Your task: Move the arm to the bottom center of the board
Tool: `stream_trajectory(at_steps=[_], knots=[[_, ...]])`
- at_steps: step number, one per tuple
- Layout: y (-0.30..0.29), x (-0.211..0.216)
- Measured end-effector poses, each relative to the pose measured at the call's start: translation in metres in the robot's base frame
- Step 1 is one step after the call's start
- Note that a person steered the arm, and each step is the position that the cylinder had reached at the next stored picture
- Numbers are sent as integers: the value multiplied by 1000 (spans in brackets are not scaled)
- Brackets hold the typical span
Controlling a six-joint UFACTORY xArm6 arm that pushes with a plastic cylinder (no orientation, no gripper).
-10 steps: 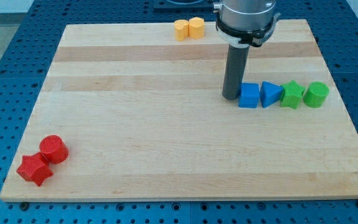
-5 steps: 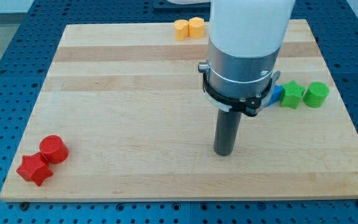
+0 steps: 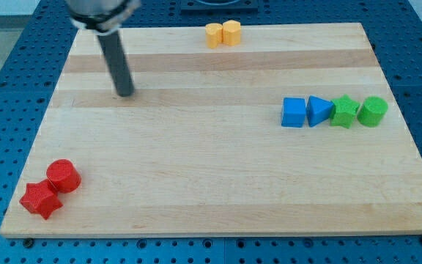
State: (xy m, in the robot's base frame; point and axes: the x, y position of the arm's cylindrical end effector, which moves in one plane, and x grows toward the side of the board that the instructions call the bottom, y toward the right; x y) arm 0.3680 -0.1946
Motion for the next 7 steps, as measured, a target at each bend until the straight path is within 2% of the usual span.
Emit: stream_trajectory(at_steps=[3,4,5,7], knots=[[-110,15],[-110,21],[-110,59],[-110,83]])
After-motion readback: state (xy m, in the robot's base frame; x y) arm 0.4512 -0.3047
